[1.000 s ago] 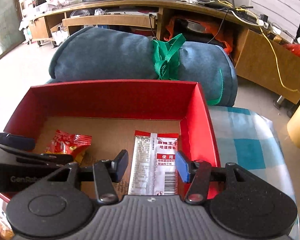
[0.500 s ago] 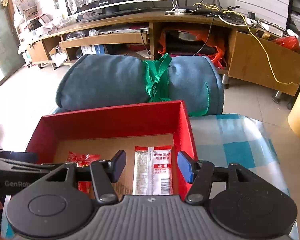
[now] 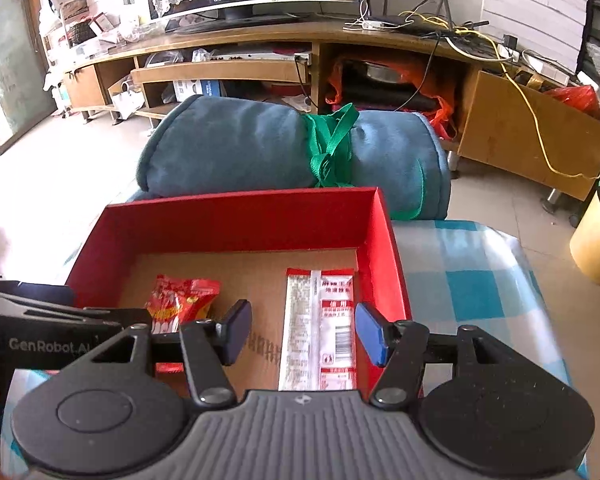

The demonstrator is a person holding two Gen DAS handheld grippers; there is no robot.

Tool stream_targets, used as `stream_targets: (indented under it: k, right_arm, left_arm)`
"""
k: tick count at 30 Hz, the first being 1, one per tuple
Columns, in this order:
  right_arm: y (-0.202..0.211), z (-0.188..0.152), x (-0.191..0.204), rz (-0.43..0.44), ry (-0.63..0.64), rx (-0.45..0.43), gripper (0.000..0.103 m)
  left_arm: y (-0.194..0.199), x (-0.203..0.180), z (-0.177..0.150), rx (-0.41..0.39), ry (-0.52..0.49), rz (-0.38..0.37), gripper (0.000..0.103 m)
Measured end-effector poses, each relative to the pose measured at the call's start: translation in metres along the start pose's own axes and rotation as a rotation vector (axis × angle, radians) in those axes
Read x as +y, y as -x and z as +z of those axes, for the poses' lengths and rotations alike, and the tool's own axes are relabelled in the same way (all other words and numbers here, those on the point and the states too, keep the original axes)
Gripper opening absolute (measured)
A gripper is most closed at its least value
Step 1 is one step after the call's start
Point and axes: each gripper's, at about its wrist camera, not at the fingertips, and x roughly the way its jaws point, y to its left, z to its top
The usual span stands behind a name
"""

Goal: Organize snacks
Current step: 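Withdraw both grippers from the box back toward the snack pile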

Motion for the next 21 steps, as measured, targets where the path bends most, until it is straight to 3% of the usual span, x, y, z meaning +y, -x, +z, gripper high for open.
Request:
stream_targets:
  k: [21]
  right_arm:
    - [0.037,-0.039,0.018,0.008,0.041,0.024,0.055]
  left_arm:
    - [0.027,0.008,-0.049,0.035,0.020,-0.037,0.088]
